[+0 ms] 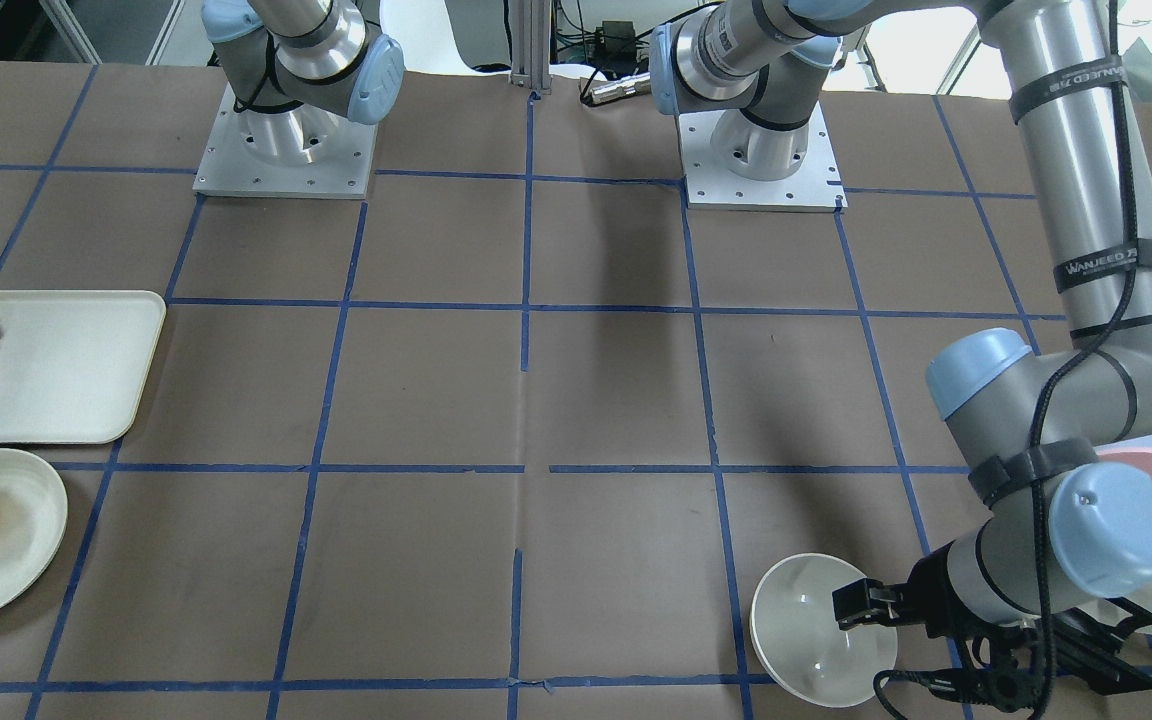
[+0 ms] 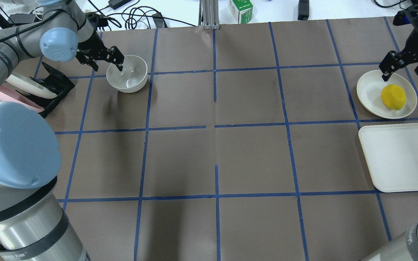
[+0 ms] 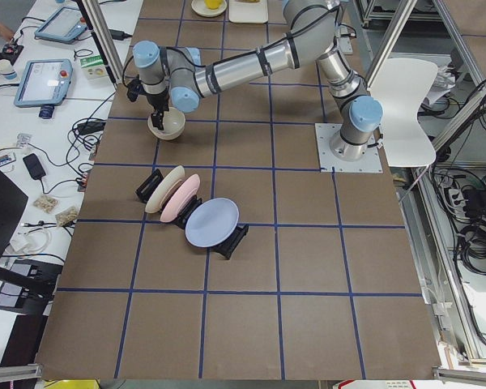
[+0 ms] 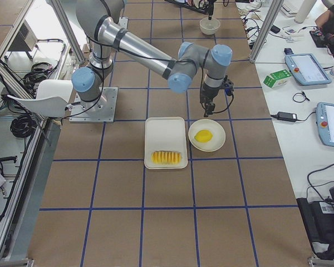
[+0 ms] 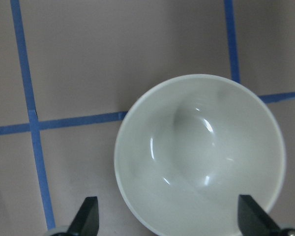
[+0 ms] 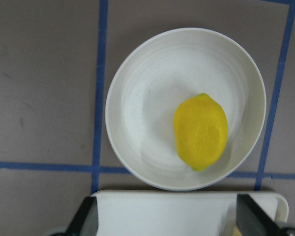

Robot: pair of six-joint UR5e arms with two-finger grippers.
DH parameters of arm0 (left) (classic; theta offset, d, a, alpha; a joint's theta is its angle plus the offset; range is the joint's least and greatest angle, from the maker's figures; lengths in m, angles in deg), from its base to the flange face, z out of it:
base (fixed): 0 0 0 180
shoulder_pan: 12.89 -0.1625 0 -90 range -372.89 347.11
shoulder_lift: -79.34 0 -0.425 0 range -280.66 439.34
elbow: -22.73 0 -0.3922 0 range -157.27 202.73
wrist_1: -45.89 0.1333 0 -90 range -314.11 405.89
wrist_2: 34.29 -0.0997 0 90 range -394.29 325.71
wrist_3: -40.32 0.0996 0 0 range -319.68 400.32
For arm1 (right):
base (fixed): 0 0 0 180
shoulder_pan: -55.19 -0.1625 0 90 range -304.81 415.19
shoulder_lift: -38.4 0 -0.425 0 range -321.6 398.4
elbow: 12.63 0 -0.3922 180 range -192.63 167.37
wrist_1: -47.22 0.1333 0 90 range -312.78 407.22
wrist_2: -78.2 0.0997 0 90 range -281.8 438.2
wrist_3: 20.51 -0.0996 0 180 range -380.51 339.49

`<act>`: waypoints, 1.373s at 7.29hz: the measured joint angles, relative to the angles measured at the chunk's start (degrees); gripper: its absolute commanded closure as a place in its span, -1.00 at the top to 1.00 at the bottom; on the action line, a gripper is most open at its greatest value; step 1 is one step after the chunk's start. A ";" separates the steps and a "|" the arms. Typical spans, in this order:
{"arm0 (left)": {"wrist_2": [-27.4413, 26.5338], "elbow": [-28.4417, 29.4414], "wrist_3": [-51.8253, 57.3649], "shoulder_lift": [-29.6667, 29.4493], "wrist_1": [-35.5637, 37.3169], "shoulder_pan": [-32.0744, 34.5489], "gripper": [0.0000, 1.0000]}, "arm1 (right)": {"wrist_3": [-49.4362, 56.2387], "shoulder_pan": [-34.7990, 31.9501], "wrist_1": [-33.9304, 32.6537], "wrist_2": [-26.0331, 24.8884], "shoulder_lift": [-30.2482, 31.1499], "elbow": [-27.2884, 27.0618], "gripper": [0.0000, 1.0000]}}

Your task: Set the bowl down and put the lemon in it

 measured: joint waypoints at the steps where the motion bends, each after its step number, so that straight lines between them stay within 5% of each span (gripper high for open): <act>1: 0.66 -0.93 -0.10 -1.34 2.38 -0.31 -0.44 | 2.16 2.04 -3.74 2.59 -3.89 -0.01 1.00; 2: 1.58 -1.36 -0.52 -2.20 3.45 -0.52 -0.99 | 4.46 3.36 -6.33 4.41 -6.68 -0.08 1.00; 3: 2.38 -1.68 -0.78 -2.44 3.60 -0.77 -1.00 | 6.63 4.11 -7.57 4.99 -8.41 -0.21 1.00; 5: 2.99 -1.80 -1.04 -1.86 2.32 -0.97 -1.00 | 8.91 4.80 -8.19 4.58 -10.28 -0.30 0.61; 7: 4.34 -1.60 -4.21 -0.01 -1.07 -0.07 -1.00 | 10.20 4.90 -8.25 3.14 -11.00 -0.30 -0.28; 10: 7.89 -4.24 -11.44 5.49 -6.73 8.05 -1.00 | 10.10 4.93 -6.64 0.88 -10.56 0.40 -0.47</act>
